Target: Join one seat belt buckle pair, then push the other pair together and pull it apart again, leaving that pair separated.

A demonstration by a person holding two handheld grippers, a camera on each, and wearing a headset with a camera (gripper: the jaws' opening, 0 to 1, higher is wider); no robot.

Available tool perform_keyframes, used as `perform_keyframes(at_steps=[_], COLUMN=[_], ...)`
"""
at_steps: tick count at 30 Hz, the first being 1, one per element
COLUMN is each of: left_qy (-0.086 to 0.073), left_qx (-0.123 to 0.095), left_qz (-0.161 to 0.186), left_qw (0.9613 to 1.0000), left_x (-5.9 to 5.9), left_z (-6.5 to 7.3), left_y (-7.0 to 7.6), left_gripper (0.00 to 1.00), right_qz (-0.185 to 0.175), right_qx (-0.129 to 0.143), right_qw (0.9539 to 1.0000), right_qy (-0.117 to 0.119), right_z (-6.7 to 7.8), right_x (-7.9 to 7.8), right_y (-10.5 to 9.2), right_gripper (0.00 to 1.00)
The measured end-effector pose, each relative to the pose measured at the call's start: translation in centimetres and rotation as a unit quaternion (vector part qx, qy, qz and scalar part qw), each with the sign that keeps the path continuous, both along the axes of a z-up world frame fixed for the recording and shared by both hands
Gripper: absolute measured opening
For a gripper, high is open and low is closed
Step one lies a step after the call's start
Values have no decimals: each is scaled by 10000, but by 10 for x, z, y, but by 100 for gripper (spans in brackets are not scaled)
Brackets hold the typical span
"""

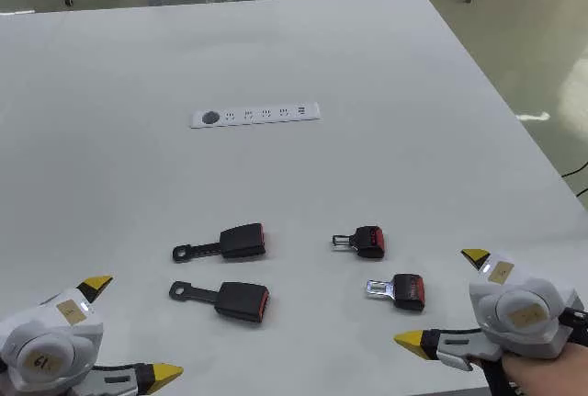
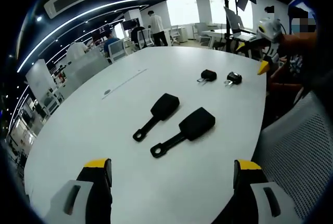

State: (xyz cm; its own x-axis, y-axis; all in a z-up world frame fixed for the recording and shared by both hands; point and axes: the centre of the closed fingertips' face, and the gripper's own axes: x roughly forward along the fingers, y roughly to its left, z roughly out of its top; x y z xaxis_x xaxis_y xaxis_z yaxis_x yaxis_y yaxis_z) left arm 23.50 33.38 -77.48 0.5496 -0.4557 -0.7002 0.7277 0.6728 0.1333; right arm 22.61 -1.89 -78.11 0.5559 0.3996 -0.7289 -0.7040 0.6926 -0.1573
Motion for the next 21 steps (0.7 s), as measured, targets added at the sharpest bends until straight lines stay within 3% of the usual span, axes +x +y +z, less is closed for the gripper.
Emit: perform_keyframes(at_steps=[6,8,12,21], left_qy=[22,36,71,147], left_qx=[66,65,68,89], left_qz=[-28,-4,-25,-19], left_qw=[10000,10000,9999,9998], left_x=[4,4,2,-1], left_z=[-3,-4,-7,-14], left_y=[2,3,2,3], left_gripper=[100,100,100,100], right_qz=[-79,-124,-21,-23], right_qx=[124,197,200,262], right_qw=[9999,9996,9997,9994], right_qy=[-6,137,138,242], right_z=[1,-4,-10,-17], right_x=[9,7,0,-7], right_y=[5,10,22,27], right_gripper=[87,87,88,88])
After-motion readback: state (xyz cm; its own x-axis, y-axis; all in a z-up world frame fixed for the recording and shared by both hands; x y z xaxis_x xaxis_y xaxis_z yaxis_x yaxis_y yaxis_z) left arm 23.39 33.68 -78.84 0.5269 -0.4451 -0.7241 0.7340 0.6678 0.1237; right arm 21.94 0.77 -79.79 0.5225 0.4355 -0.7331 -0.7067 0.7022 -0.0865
